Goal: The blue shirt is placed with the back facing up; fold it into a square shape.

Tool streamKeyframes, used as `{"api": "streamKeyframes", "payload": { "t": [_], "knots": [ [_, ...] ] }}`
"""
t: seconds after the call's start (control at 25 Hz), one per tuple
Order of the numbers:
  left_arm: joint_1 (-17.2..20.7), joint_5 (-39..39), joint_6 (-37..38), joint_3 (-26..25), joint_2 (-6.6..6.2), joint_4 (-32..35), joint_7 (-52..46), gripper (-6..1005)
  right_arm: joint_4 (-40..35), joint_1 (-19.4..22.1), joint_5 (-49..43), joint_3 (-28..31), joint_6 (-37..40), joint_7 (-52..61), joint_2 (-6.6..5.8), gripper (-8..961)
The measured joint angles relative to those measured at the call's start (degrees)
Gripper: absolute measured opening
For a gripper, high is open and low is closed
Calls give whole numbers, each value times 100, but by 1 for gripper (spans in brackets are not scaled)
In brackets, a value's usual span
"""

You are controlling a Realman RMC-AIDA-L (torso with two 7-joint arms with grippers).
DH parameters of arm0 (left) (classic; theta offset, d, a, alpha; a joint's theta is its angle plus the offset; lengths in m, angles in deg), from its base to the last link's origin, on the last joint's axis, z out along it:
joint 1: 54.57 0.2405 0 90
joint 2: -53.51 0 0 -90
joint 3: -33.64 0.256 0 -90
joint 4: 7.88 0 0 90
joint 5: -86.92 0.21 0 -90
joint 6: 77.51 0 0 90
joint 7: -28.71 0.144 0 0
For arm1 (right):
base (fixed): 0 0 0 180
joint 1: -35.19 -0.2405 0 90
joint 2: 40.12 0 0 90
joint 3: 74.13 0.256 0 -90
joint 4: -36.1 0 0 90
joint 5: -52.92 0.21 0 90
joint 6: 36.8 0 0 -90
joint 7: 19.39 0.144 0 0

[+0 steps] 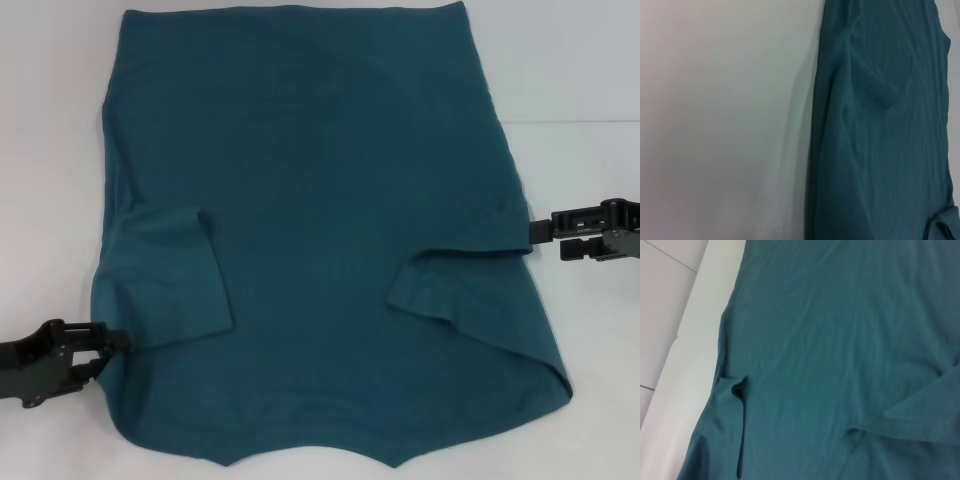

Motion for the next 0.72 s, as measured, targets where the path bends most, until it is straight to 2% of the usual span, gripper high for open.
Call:
{"api": "streamKeyframes", "payload": {
  "t": [0.64, 0.72],
  "knots": [
    [1, 52, -54, 2, -17, 94, -23, 18, 0, 19, 0, 11, 8, -34, -9, 771],
    [-12, 52, -26, 3, -31, 97, 73, 23, 0, 19, 0, 11, 8, -36, -11, 771]
  ]
}}
